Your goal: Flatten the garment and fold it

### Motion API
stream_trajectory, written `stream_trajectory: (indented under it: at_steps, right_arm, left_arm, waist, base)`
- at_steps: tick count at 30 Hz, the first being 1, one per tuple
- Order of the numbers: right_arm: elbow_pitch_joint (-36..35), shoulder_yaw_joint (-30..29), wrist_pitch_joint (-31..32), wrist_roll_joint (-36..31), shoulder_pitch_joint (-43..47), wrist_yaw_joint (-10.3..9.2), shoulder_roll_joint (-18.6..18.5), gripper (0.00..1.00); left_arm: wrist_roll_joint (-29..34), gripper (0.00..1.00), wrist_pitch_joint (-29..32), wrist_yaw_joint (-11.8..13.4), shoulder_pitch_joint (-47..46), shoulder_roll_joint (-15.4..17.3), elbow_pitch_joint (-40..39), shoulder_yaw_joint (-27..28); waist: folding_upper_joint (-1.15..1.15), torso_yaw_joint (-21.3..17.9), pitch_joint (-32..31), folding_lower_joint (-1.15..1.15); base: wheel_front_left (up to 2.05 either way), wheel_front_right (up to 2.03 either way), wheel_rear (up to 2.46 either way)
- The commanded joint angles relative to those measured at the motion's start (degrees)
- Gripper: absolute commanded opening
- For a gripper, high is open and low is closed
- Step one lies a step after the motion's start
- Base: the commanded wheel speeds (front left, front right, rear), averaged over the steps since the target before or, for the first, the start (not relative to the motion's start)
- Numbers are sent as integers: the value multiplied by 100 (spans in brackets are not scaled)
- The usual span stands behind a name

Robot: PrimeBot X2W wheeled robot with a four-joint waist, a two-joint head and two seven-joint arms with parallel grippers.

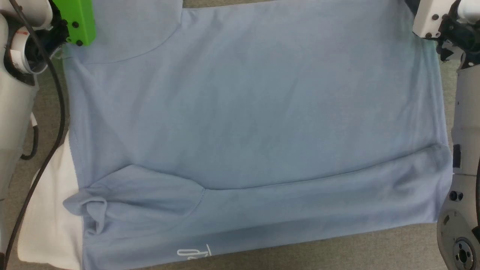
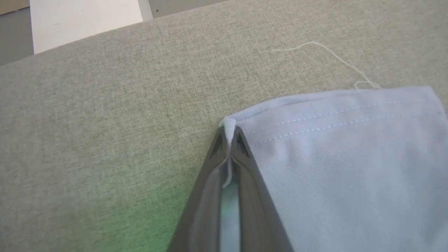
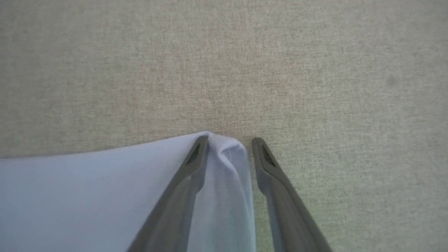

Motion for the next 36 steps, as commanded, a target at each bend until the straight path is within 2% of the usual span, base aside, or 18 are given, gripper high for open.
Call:
stream_trajectory:
  at_steps: [1, 3, 6, 10, 15, 19, 22, 29, 36]
  right_arm:
    - [167, 15, 184, -53, 146, -9, 56, 0]
    - [98, 7, 264, -91, 220, -9, 60, 0]
    - [-116, 70, -9, -93, 387, -9, 3, 0]
    - [-396, 166, -770, 129, 731, -9, -93, 0]
    - [-827, 501, -1937, 544, 1481, -9, -374, 0]
    - [-1099, 668, -2648, 867, 2225, -9, -648, 0]
    - [-1275, 712, -2952, 1045, 2742, -9, -772, 0]
    - [-1592, 536, -2998, 1309, 3817, -9, -833, 0]
    - [-1698, 529, -2534, 1178, 4559, -9, -1007, 0]
  left_arm:
    - [16, 0, 25, -35, 198, -6, 184, -119]
    - [21, 0, -138, -86, 224, -36, 220, -118]
    - [127, 0, -653, -201, 287, -31, 212, -100]
    - [212, 0, -1602, -342, 560, -32, 98, 9]
    - [163, 0, -2665, -445, 1353, -10, -312, 141]
    - [47, 0, -3253, -339, 2198, 34, -822, 267]
    - [-47, 0, -3568, -200, 2874, 106, -1225, 362]
    - [-524, 0, -3887, 168, 4614, 204, -2100, 535]
    - [-1034, 0, -3906, 312, 5870, 49, -2496, 420]
  waist:
    - [0, 25, -21, 0]
    - [0, 36, -103, 0]
    - [0, 64, -289, 0]
    - [0, 130, -652, 0]
    - [0, 286, -1292, 0]
    - [0, 431, -1814, 0]
    - [0, 528, -2152, 0]
    - [0, 716, -2648, 0]
    - [0, 794, -2793, 0]
  base:
    - [0, 0, 0]
    - [0, 0, 0]
    - [0, 0, 0]
    - [0, 0, 0]
    - [0, 0, 0]
    - [0, 0, 0]
    - [0, 0, 0]
    - [0, 0, 0]
    - [0, 0, 0]
